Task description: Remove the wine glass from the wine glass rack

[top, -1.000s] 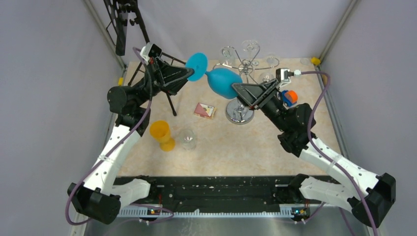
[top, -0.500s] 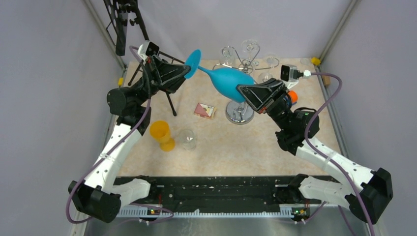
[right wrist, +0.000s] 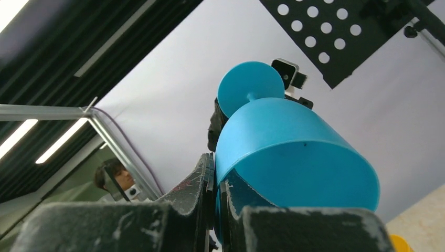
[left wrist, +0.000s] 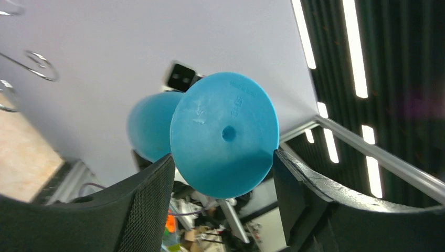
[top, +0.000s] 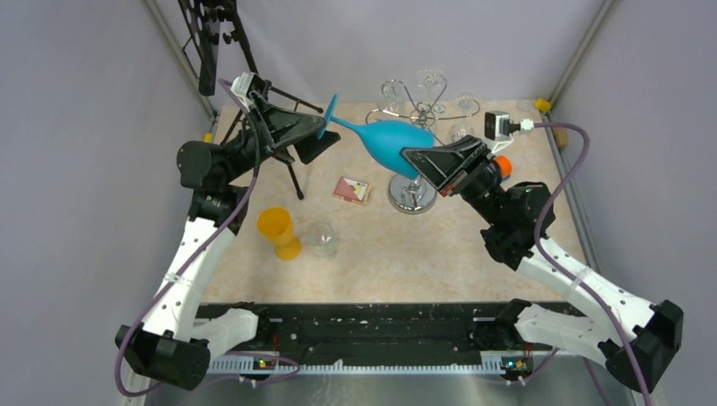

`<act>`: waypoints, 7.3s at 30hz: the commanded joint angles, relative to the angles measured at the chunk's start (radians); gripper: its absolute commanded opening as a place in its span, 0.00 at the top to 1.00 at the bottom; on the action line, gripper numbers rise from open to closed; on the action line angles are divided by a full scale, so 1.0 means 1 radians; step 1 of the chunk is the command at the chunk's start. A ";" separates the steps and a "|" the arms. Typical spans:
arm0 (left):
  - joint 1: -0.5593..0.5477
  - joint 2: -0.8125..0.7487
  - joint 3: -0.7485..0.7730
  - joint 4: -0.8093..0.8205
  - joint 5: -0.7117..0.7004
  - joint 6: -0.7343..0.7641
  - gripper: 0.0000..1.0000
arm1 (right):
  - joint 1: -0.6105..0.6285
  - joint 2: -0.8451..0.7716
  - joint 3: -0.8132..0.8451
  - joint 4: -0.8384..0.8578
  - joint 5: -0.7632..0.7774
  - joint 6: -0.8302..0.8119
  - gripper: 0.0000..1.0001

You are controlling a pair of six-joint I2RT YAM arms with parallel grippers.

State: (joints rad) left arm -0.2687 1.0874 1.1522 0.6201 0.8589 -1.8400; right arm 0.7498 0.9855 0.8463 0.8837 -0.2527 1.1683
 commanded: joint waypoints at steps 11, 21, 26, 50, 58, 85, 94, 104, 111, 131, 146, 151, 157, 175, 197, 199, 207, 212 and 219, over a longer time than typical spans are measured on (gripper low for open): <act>0.059 -0.083 0.303 -1.044 -0.039 0.935 0.17 | 0.006 -0.137 0.345 -0.825 0.009 -0.495 1.00; 0.075 -0.046 0.478 -1.389 -0.305 1.179 0.18 | 0.007 -0.003 0.545 -1.200 -0.304 -0.741 1.00; 0.075 -0.047 0.493 -1.481 -0.442 1.252 0.18 | 0.008 0.058 0.590 -1.397 -0.331 -0.814 1.00; 0.077 -0.025 0.483 -1.614 -0.679 1.375 0.17 | 0.430 0.544 0.807 -1.914 0.397 -1.049 1.00; 0.077 -0.024 0.439 -1.653 -0.849 1.383 0.22 | 0.432 0.640 0.748 -1.782 0.457 -0.969 1.00; 0.077 -0.034 0.414 -1.637 -0.903 1.378 0.20 | 0.432 0.812 0.767 -1.755 0.481 -0.917 0.98; 0.077 -0.022 0.421 -1.615 -0.827 1.347 0.20 | 0.432 0.812 0.792 -1.772 0.469 -0.906 0.79; 0.078 -0.020 0.434 -1.603 -0.791 1.348 0.20 | 0.412 0.745 0.887 -1.809 0.452 -0.899 0.71; 0.077 -0.030 0.427 -1.559 -0.758 1.338 0.20 | 0.345 0.596 0.917 -1.804 0.406 -0.889 0.73; 0.077 -0.008 0.393 -1.446 -0.664 1.303 0.20 | -0.210 0.319 1.089 -1.733 0.301 -0.734 0.41; 0.077 -0.018 0.349 -1.441 -0.624 1.289 0.22 | -0.704 0.432 0.934 -1.598 -0.020 -0.525 0.56; 0.077 -0.014 0.357 -1.445 -0.621 1.295 0.22 | -0.706 0.456 0.914 -1.557 -0.025 -0.527 0.55; 0.077 -0.006 0.363 -1.453 -0.624 1.307 0.22 | -0.707 0.474 0.887 -1.481 -0.012 -0.517 0.58; 0.077 -0.011 0.370 -1.453 -0.653 1.320 0.22 | -0.707 0.482 0.811 -1.320 -0.077 -0.455 0.77; 0.077 -0.026 0.364 -1.456 -0.646 1.305 0.23 | -0.714 0.392 0.746 -1.207 -0.037 -0.363 1.00; 0.077 -0.028 0.364 -1.455 -0.645 1.303 0.23 | -0.719 0.378 0.740 -1.204 -0.024 -0.346 1.00; 0.077 -0.035 0.362 -1.459 -0.646 1.302 0.23 | -0.724 0.304 0.685 -1.179 0.027 -0.281 1.00; 0.077 -0.040 0.359 -1.462 -0.645 1.303 0.23 | -0.724 0.284 0.687 -1.204 0.000 -0.262 1.00; 0.077 -0.041 0.357 -1.456 -0.643 1.306 0.23 | -0.723 0.276 0.645 -1.144 -0.120 -0.197 1.00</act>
State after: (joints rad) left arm -0.1970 1.0683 1.5070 -0.8669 0.2161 -0.5297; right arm 0.0360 1.3132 1.4975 -0.3622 -0.2955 0.9218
